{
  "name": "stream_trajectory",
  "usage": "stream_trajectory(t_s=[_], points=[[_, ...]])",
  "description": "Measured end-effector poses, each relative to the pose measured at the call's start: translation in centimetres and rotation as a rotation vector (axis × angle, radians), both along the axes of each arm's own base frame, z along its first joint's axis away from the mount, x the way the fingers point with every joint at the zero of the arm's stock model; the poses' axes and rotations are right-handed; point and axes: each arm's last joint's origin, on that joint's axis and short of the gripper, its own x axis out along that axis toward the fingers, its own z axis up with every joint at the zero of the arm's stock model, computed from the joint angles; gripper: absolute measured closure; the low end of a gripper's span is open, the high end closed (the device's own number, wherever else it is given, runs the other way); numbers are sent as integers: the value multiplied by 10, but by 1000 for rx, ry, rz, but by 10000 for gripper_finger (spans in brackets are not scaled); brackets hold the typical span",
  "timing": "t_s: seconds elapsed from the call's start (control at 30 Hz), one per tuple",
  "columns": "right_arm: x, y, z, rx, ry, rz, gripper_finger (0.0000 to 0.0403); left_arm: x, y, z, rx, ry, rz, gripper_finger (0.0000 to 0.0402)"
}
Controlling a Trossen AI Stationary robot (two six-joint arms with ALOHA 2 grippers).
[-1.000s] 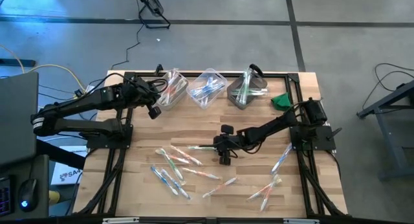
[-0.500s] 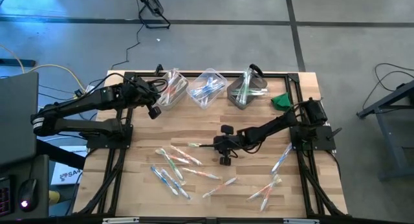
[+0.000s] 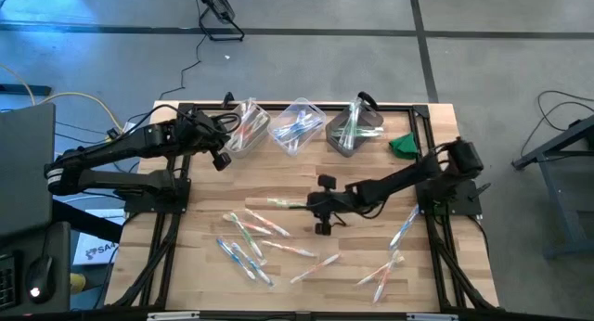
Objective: Pick & Place Toothbrushes
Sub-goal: Put the green toothbrush into the black bin
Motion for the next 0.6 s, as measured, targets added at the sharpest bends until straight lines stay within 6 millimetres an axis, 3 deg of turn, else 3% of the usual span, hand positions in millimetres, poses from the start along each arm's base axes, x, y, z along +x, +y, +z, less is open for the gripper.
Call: stream_trajectory(t_s=[0.13,0.4,0.6], points=[[-12,-5,35,-46,-64,-49,363,0,0,0,0,1,-1,400],[-59,-23,94,-163,-102,-220,363,0,0,0,1,-2,0,400],[-95,-42,119,-135,-105,-390,363,2,1,2,11,-28,0,400]])
